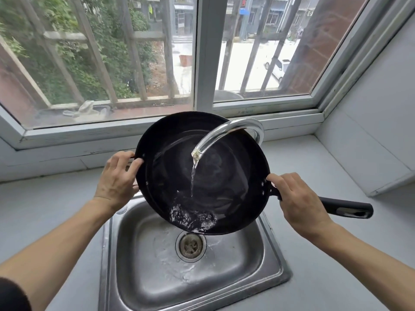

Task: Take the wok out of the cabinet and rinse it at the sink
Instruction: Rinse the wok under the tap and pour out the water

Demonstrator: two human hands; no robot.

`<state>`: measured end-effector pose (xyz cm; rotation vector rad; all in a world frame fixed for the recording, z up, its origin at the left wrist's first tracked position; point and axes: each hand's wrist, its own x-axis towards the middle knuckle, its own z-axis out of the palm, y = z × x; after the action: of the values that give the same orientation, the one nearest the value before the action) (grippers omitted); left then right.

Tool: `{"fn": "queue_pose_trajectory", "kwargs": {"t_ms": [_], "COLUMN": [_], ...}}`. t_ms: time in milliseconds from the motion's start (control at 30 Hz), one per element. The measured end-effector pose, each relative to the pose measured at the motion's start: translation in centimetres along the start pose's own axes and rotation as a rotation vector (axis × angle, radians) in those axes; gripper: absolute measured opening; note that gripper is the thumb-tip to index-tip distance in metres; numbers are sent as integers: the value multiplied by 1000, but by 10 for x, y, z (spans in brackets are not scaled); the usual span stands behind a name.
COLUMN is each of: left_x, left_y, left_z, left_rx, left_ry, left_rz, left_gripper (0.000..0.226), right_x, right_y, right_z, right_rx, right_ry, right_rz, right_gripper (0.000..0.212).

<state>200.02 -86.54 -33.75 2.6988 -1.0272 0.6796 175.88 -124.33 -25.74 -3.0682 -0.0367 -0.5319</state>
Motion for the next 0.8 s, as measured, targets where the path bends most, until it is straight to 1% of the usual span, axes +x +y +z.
{"fn": "queue_pose_trajectory", "kwargs": {"t_ms": [233, 300, 400, 500, 667, 800], "left_x": [-7, -7, -11, -14, -20, -27], "left_y": [20, 26, 37, 46, 61, 74], "left_z": [23, 31, 44, 54, 57, 56], "left_rx": [-149, -191, -242, -267, -350, -430], "left_ry": [-94, -104, -76, -72, -149, -211], "left_rz": [16, 23, 33, 44, 78, 96], "left_gripper": [80, 78, 68, 69, 82, 86], "right_x": [-12, -13, -14, -14, -18, -21], "right_y": [-14, -17, -20, -22, -23, -25], "right_z": [-42, -53, -68, -79, -98, -111], "right_rx": [-102, -135, -173, -204, -246, -247], "right_ry": [-151, -175, -217, -246, -294, -330], "right_rz": [17, 20, 28, 22, 28, 44], "right_gripper": [81, 84, 87, 88, 89, 93]}}
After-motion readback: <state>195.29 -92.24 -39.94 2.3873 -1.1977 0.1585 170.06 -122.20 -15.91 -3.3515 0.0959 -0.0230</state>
